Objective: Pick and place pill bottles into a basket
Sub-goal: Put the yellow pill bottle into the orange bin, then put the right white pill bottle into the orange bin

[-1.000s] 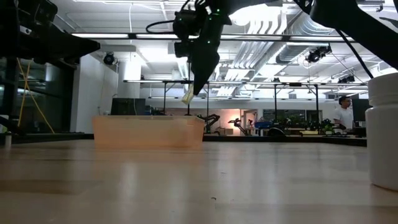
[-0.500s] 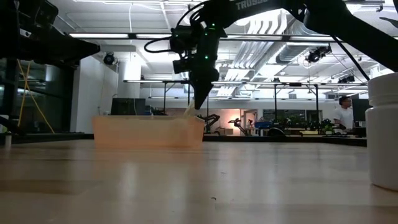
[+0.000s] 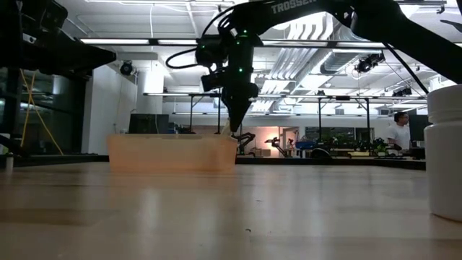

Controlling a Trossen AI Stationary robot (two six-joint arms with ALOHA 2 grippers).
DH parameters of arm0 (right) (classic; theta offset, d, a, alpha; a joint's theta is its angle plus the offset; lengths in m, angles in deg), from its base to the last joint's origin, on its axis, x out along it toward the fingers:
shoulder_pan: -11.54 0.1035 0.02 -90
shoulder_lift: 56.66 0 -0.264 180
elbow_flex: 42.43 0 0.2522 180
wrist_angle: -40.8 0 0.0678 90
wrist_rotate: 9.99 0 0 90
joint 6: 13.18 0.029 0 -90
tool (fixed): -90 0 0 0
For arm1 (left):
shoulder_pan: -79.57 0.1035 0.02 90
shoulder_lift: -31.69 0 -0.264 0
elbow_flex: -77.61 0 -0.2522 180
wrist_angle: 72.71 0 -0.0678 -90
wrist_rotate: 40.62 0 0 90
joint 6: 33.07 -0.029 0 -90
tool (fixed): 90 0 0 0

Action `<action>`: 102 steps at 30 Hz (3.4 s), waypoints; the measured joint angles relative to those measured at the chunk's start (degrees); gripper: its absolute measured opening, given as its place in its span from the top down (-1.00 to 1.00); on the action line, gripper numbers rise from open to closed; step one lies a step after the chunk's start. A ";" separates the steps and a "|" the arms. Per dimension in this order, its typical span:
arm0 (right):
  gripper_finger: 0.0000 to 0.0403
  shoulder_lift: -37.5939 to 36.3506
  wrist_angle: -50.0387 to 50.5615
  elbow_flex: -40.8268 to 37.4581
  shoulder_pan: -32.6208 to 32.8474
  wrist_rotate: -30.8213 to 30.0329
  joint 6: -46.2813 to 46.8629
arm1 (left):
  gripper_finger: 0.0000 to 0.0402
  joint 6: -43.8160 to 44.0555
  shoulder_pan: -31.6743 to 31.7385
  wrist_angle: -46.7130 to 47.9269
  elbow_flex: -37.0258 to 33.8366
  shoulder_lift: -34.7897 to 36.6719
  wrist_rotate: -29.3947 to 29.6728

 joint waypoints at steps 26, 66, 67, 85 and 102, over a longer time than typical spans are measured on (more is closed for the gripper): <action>0.44 1.55 -1.00 0.00 0.50 -0.03 -0.32 | 0.61 0.02 -0.01 0.05 0.00 0.00 -0.07; 0.30 -12.64 2.94 2.29 1.49 12.82 10.06 | 0.61 0.02 -0.01 0.10 0.00 0.00 -0.09; 0.31 -14.13 3.02 2.29 2.52 13.01 10.61 | 0.61 0.02 -0.02 0.10 0.00 0.00 -0.09; 0.38 -21.07 -1.85 -4.22 37.39 -2.02 23.19 | 0.61 0.02 -0.02 0.08 0.00 0.00 -0.09; 0.29 -21.05 -4.96 -25.93 48.64 -4.10 43.85 | 0.61 0.04 0.00 0.07 0.00 0.00 -0.09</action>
